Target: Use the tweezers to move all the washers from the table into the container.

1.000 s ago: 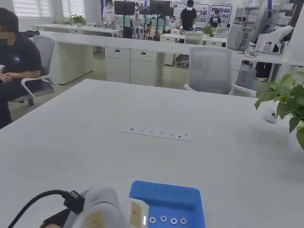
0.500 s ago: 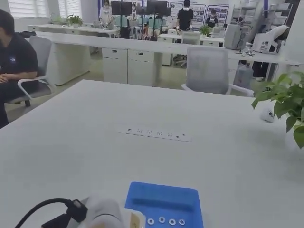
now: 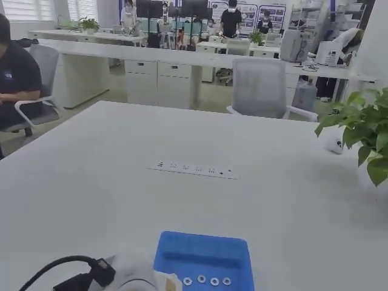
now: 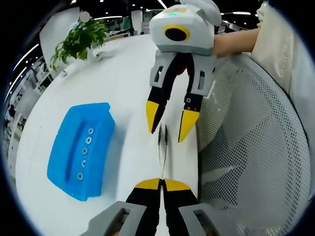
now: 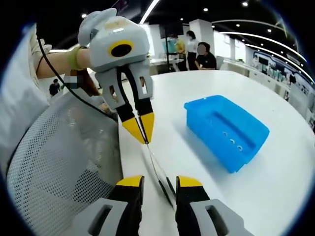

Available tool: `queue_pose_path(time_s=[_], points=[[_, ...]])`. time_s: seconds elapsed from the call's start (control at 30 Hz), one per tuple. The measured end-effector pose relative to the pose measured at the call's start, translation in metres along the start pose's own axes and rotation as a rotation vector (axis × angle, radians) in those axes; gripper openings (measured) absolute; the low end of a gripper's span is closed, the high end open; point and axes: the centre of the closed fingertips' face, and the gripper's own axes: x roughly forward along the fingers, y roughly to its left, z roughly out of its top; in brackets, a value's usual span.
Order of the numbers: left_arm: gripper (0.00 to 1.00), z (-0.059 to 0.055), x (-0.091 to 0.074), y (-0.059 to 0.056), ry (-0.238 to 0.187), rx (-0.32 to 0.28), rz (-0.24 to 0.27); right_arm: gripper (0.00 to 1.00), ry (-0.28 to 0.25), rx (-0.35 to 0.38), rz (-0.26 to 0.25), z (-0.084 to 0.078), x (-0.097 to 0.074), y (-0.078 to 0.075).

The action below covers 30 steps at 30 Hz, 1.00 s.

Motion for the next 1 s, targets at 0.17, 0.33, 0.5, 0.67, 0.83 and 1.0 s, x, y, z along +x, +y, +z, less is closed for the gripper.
queue_pose_path(time_s=[0.17,0.33,0.5,0.67,0.83,1.0], points=[[0.00,-0.005,0.005,0.001,0.019,0.002,-0.011,0.23,-0.016,0.025,-0.034,-0.001,-0.008,-0.003],[0.00,-0.009,0.009,0.001,0.032,0.000,-0.021,0.23,-0.036,0.052,-0.058,0.000,-0.011,-0.007],[0.00,-0.012,0.011,0.001,0.055,0.007,-0.023,0.24,-0.054,0.075,-0.071,0.003,-0.011,-0.009],[0.00,-0.016,0.013,0.002,0.086,0.030,-0.028,0.24,-0.045,0.071,-0.069,0.001,-0.010,-0.007],[0.00,-0.020,0.015,0.006,0.147,0.076,-0.040,0.24,-0.037,0.066,-0.070,0.000,-0.009,-0.007],[0.00,-0.021,0.016,0.009,0.176,0.080,-0.047,0.25,-0.035,0.070,-0.075,-0.001,-0.009,-0.008]])
